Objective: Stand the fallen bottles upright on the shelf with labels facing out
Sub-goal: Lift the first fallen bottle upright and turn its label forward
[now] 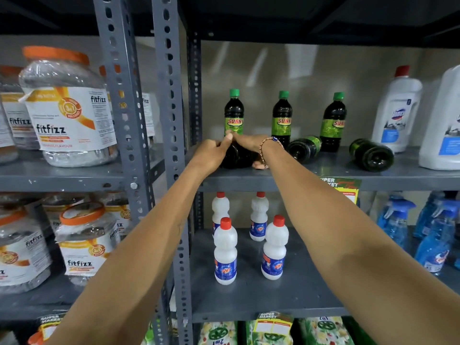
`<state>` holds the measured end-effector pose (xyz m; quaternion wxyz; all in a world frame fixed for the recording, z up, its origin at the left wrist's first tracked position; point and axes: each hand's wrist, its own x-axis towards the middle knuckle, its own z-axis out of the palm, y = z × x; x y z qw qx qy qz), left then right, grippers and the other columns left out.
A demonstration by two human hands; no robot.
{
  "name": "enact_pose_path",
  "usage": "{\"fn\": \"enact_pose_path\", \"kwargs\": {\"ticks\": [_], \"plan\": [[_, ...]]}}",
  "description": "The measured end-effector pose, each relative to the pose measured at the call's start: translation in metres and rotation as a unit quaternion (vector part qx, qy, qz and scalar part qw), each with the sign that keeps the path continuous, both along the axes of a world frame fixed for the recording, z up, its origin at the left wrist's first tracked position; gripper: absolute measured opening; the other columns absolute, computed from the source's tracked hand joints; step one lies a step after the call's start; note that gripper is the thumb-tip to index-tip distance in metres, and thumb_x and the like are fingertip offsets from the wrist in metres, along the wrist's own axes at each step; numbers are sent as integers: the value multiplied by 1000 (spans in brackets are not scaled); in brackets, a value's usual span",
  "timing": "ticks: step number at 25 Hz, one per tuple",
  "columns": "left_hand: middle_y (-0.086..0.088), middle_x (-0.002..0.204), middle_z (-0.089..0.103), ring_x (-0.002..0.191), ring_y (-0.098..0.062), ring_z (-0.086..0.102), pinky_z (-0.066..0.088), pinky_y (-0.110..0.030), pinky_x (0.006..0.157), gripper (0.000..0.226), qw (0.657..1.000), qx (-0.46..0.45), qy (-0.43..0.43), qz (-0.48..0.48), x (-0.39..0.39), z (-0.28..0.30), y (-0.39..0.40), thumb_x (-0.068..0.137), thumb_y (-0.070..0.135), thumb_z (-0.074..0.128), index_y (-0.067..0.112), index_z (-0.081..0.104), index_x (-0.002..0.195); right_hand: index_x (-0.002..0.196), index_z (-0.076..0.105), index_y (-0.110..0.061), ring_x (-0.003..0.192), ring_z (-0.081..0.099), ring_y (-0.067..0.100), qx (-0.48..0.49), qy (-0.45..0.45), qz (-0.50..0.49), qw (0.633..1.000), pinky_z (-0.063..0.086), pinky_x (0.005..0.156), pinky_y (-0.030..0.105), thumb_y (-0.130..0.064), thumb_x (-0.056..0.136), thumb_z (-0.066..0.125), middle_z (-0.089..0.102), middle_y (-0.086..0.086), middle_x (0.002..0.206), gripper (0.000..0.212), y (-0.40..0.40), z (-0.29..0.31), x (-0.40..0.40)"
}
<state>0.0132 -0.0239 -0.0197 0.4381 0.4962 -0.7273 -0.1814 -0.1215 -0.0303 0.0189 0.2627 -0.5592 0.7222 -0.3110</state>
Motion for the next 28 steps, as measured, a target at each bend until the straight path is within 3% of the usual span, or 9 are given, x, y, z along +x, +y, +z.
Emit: {"fn": "enact_pose_path", "kwargs": {"ticks": [3,6,10,13,15,17,20,25,28], "plan": [[-16,74,60,70,-33,56,42,-35,61,68,981,-95,-124,115,-4,-14,18,101,51,18,4,61,77,85,62,-14,70,65,22,8,-9,8,1000,57,62,28,-71,59,57,65,8,89,63,-1,2,-1],[-15,71,65,65,-36,61,37,-34,56,58,924,-201,-232,227,-9,-43,38,101,45,24,7,65,84,71,59,-17,64,60,18,-1,-40,-1,999,51,51,22,-60,63,58,61,4,72,44,3,0,-2],[-7,73,66,67,-29,57,40,-38,67,41,874,-345,-241,242,-2,-76,48,99,30,35,10,62,75,76,55,-18,75,58,15,-13,-101,15,995,46,47,21,-55,73,56,61,3,79,37,10,-6,-6],[-8,94,65,83,-29,56,41,-42,85,35,866,-361,-246,242,4,-95,46,100,31,33,10,60,92,87,59,-19,90,62,16,-46,-169,20,984,50,62,27,-53,74,59,66,3,94,37,14,-13,-10],[-9,100,64,88,-29,56,39,-42,90,36,866,-367,-243,239,4,-98,43,100,33,31,10,59,99,102,62,-15,94,65,18,-88,-216,18,972,55,71,30,-54,68,63,69,5,103,51,16,-21,-16],[-8,102,64,91,-29,56,38,-41,91,37,870,-364,-234,236,3,-97,42,100,34,31,10,60,102,100,65,-13,92,67,20,-144,-235,-3,961,57,81,35,-57,60,66,71,6,101,59,20,-29,-22],[-8,102,66,92,-29,58,38,-41,92,35,876,-367,-216,225,6,-96,43,99,34,37,10,62,103,86,68,-16,91,67,19,-229,-229,-6,946,54,85,35,-57,62,68,73,5,97,47,26,-39,-29],[-8,101,69,91,-27,62,39,-39,90,34,875,-389,-198,210,8,-95,46,96,32,41,8,65,102,96,69,-19,97,68,19,-292,-130,136,938,55,88,33,-31,78,75,74,3,99,22,24,-37,-30],[-8,102,68,91,-27,61,41,-40,89,34,879,-378,-201,208,8,-95,47,97,32,41,8,65,103,113,65,-12,103,67,17,-273,-106,166,942,52,95,35,-26,82,72,72,5,108,35,20,-36,-22]]}}
